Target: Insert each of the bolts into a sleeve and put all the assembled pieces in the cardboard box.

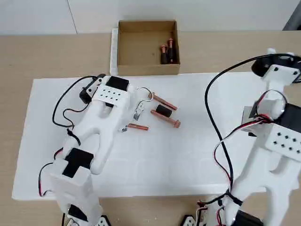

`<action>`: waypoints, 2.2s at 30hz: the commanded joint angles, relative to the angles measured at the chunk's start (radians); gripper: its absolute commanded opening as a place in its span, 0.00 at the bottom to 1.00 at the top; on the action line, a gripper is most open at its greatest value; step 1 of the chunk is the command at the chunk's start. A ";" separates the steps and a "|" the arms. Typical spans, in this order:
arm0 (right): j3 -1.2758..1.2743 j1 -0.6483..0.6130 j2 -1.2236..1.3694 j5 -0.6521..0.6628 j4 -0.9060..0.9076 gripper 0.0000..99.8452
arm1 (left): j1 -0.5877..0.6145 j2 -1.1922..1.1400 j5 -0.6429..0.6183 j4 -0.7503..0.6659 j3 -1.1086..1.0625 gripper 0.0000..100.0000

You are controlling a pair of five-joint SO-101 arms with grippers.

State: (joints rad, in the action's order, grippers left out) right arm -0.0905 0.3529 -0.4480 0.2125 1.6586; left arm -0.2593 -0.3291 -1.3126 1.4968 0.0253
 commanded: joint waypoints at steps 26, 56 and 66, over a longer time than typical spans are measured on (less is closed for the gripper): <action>0.003 -0.007 -0.041 -0.009 -0.012 0.00 | 0.071 -0.109 -0.061 -0.150 -0.054 0.09; 0.003 -0.007 -0.041 -0.009 -0.012 0.00 | 0.180 -0.190 1.300 0.060 0.285 0.01; 0.003 -0.007 -0.041 -0.009 -0.008 0.00 | 0.233 -0.371 1.315 -0.018 0.300 0.07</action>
State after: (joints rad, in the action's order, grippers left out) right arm -0.0905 0.3529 -0.4480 0.2125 1.6586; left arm -0.0644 -0.6590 -0.0054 1.5459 0.3061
